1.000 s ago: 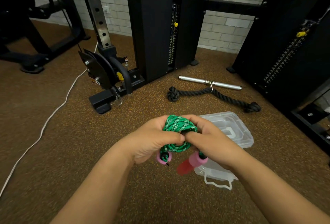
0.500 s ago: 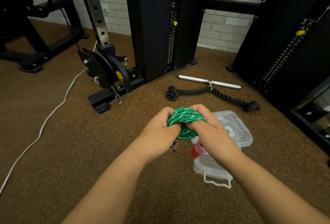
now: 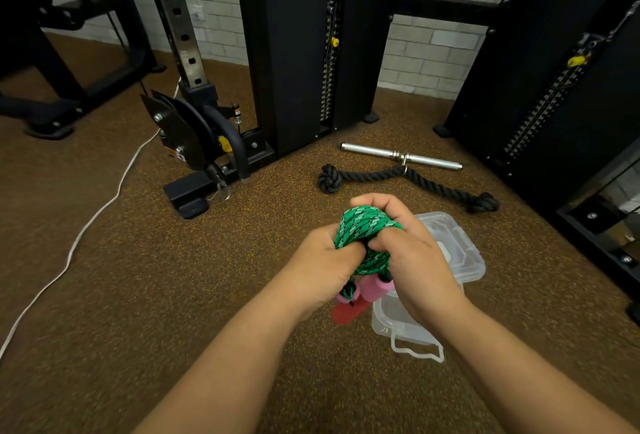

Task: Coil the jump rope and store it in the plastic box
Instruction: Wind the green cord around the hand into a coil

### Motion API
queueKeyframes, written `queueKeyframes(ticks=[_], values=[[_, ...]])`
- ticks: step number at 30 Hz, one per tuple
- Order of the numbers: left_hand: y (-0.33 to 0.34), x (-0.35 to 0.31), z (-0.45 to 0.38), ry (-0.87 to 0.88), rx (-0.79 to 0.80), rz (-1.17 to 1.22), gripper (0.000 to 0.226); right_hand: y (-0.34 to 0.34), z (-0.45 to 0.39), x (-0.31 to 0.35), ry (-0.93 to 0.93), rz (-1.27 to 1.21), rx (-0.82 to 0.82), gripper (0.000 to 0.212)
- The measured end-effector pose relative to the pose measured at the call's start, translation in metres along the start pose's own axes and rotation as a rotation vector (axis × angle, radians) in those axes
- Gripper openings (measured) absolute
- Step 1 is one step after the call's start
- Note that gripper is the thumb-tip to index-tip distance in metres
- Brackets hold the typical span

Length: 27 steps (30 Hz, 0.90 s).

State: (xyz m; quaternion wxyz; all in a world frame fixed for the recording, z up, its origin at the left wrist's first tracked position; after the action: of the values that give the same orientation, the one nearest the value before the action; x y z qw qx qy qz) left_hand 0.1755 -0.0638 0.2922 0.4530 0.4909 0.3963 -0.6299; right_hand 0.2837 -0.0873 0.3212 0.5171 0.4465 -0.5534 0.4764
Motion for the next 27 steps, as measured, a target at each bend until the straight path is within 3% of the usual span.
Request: queueKeyframes(ticks=[8,11,15,22,25,27], values=[[0.021,0.011,-0.005,-0.039,0.089,0.005,0.023,-0.003,-0.003,0.001,0.000,-0.090,-0.071,0.043],[0.022,0.013,-0.005,-0.085,0.141,0.055,0.029,-0.005,-0.008,0.000,-0.017,0.006,-0.134,0.043],[0.029,0.008,-0.006,-0.162,0.209,0.259,0.015,-0.010,-0.020,-0.001,-0.031,0.166,-0.160,0.042],[0.039,0.005,-0.013,-0.248,0.426,0.375,0.022,-0.034,-0.040,0.004,0.268,0.081,0.042,0.043],[0.037,0.011,-0.023,-0.276,0.451,0.391,0.040,-0.039,-0.052,-0.006,0.371,-0.031,0.069,0.046],[0.038,0.015,-0.031,-0.279,0.415,0.378,0.040,-0.039,-0.061,-0.016,0.425,-0.098,0.080,0.048]])
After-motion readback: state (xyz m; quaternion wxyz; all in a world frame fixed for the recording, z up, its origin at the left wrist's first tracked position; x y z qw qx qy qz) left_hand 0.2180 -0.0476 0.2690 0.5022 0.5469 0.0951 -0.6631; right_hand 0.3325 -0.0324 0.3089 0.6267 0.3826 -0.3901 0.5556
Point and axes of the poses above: each hand's wrist, its own z-axis away from the middle knuckle, its own y-axis out of the palm, x = y × z, the point moved 3 cm from there along -z, towards the middle knuckle, and after that the axes turned 6 degrees about -x, right-handed, at the moved point
